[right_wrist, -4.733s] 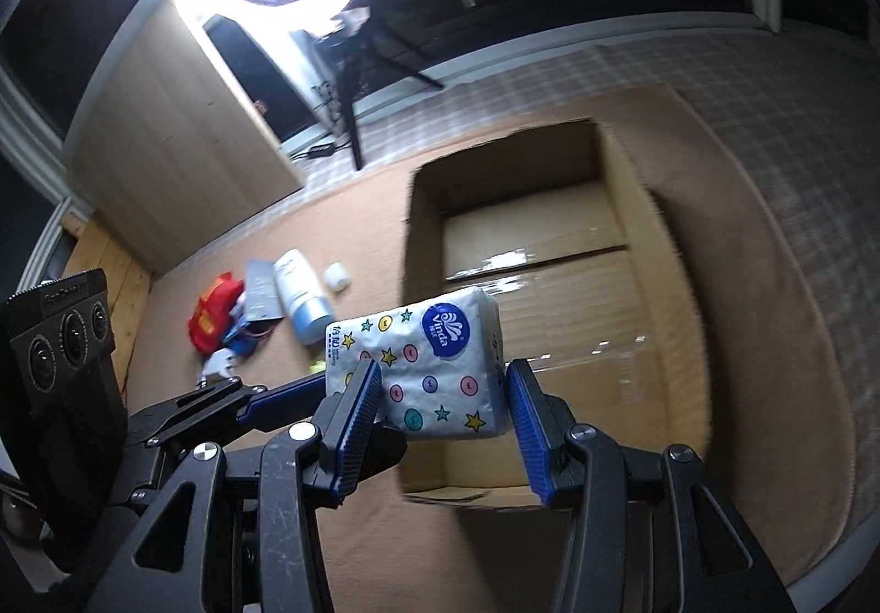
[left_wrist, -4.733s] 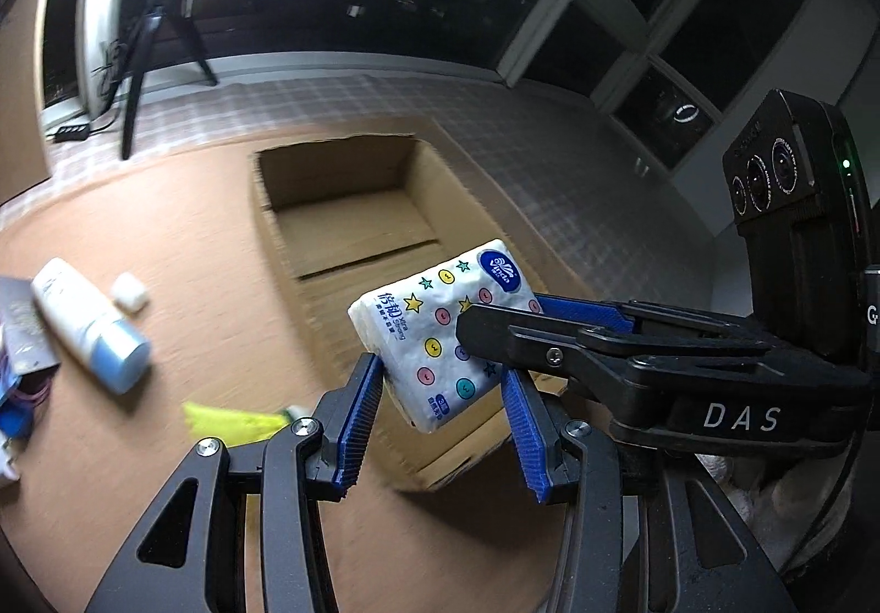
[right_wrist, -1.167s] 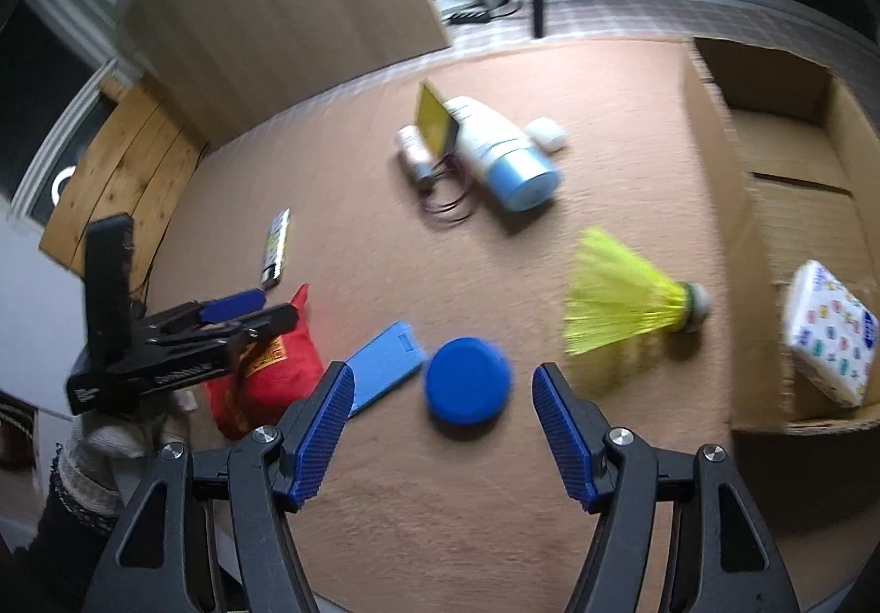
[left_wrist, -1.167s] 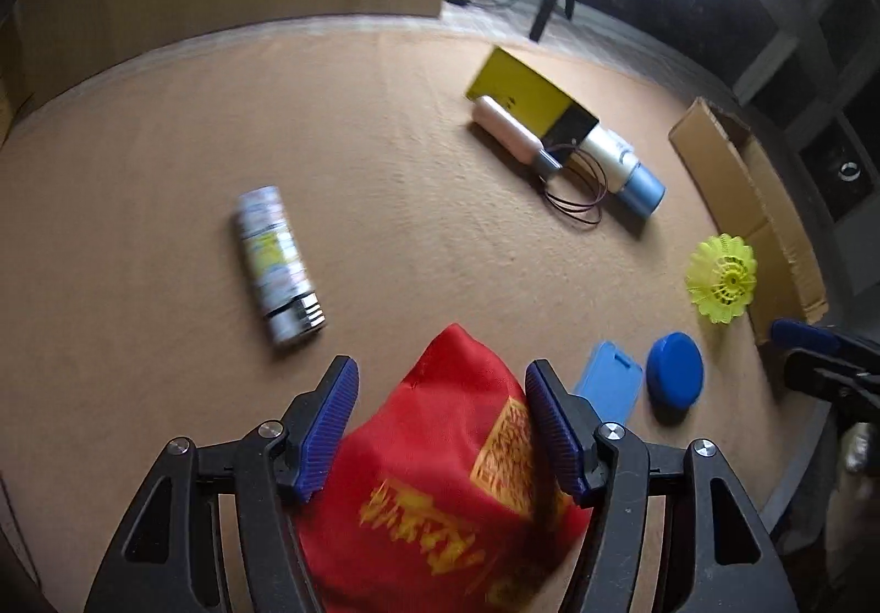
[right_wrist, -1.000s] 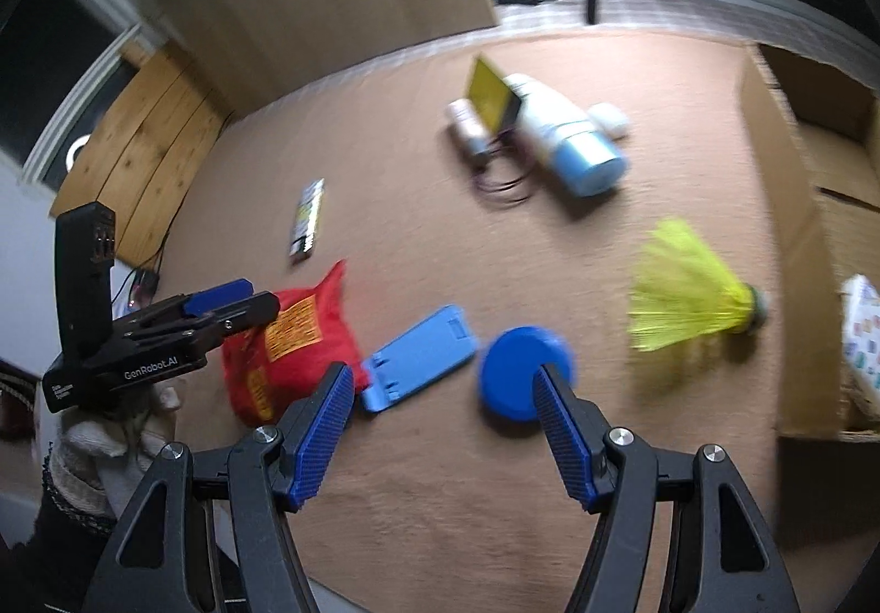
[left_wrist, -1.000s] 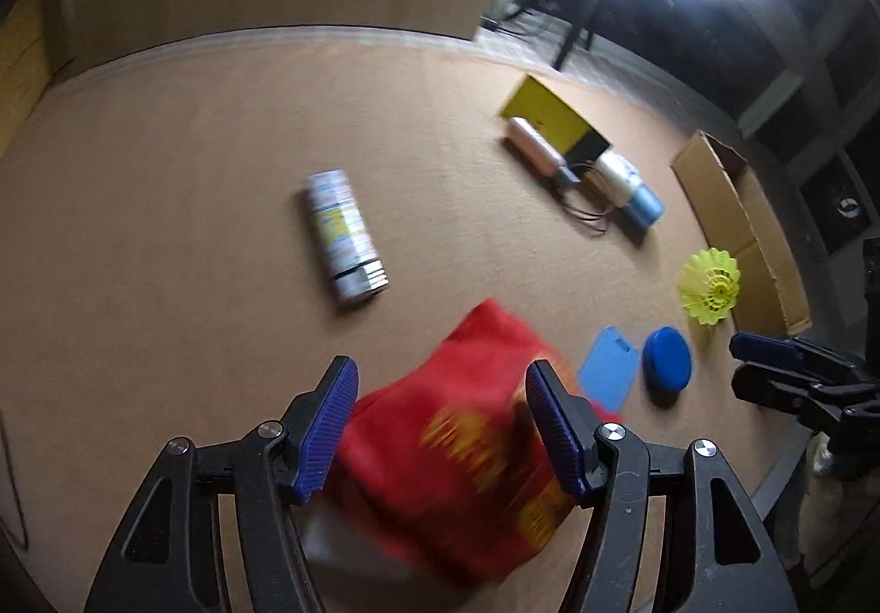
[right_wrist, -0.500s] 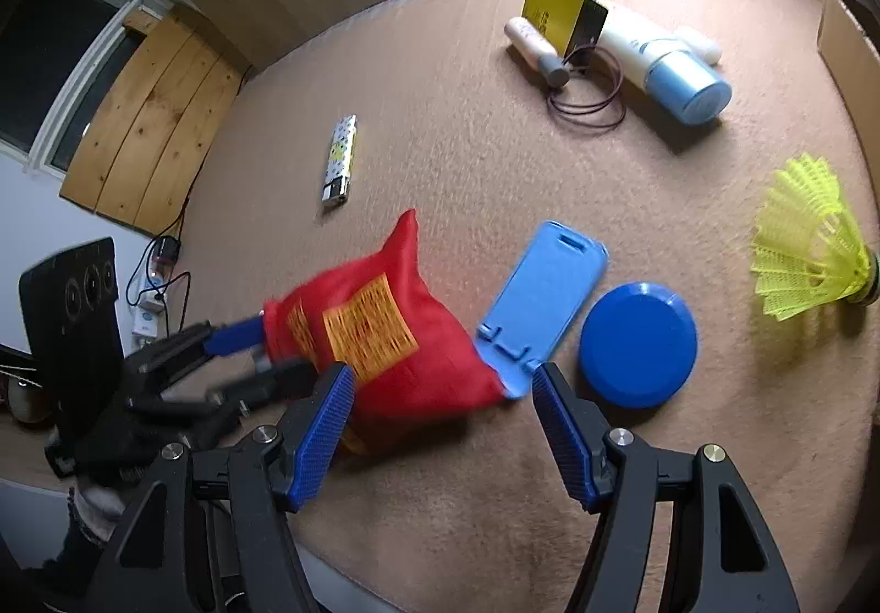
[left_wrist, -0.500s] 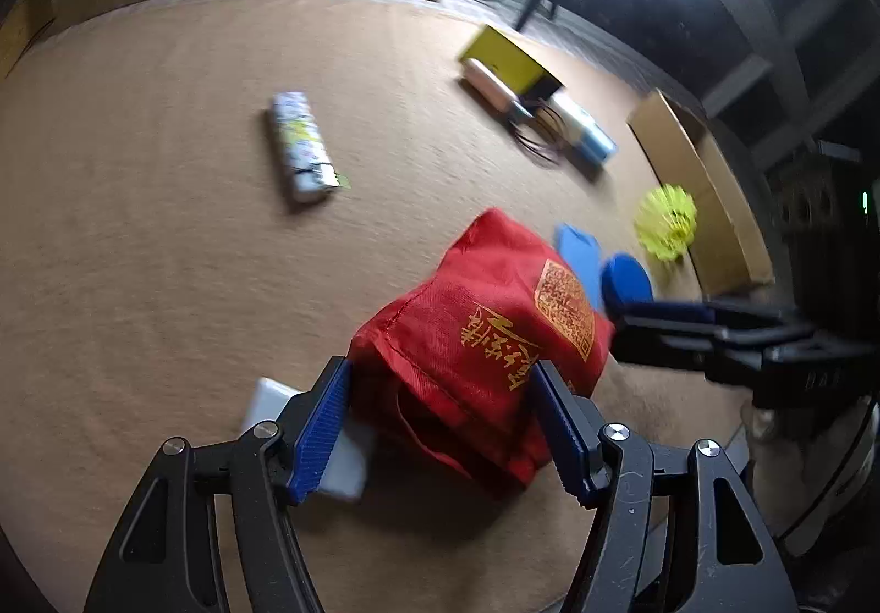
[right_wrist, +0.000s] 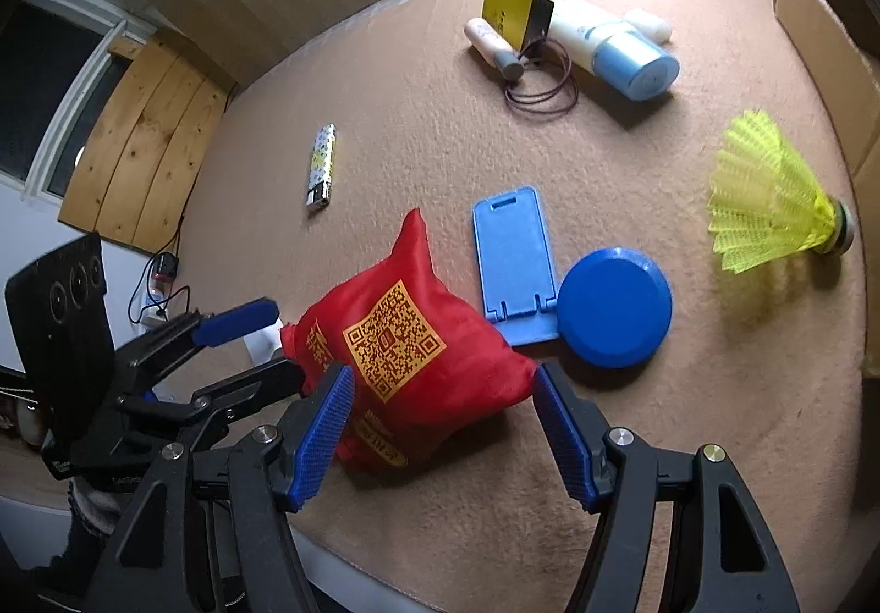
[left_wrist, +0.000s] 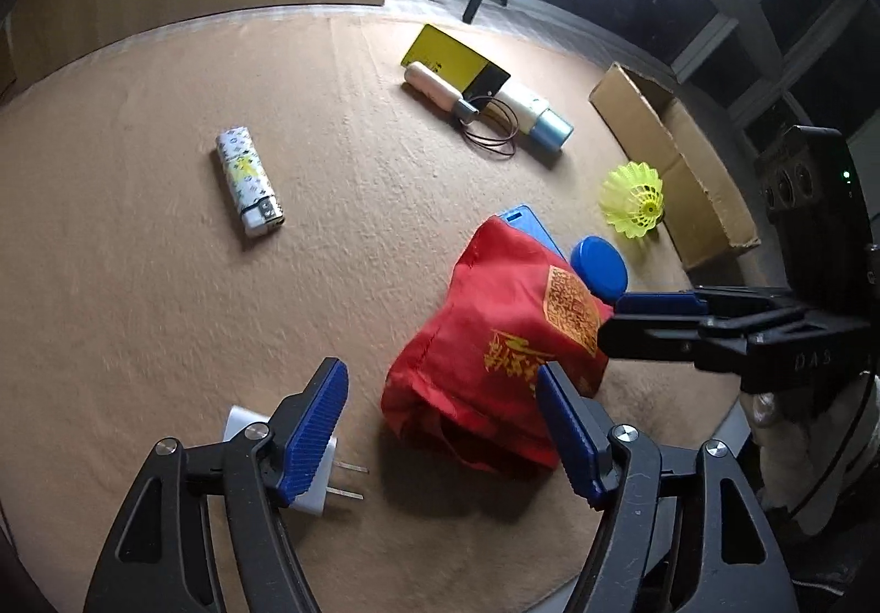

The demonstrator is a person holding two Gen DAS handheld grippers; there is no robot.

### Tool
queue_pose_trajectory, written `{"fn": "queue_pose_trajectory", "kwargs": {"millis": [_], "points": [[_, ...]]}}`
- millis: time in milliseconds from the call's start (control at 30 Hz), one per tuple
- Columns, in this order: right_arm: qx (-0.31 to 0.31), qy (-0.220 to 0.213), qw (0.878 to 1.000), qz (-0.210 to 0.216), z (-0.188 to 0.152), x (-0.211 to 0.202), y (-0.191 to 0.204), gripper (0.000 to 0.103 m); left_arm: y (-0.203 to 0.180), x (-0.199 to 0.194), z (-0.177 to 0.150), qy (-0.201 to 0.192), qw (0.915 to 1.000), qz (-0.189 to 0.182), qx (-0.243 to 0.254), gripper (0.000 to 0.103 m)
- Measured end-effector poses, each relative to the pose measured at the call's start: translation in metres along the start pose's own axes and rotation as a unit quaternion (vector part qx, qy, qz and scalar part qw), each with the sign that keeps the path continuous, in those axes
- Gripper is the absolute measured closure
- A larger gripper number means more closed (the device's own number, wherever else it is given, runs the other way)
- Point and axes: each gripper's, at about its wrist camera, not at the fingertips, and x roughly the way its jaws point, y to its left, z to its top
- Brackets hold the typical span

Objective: Organize objects
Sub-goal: 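Close the left tool on the red drawstring bag and lift it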

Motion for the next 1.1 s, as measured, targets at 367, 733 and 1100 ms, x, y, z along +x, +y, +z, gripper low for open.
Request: {"fn": "queue_pose_trajectory", "kwargs": {"millis": [367, 733, 1100], "points": [[0.004, 0.013, 1.0, 0.006, 0.008, 0.018, 0.005, 0.038, -0.007, 0.015, -0.005, 0.025, 0.9993, -0.024, -0.011, 0.027], [-0.013, 0.016, 1.0, -0.003, 0.009, 0.023, 0.017, 0.037, -0.014, 0.016, -0.003, 0.018, 0.9994, -0.026, -0.015, 0.027], [-0.009, -0.04, 0.999, 0.009, 0.021, -0.027, 0.02, 0.037, -0.038, -0.015, 0.02, -0.027, 0.9991, -0.031, 0.002, 0.028]]}}
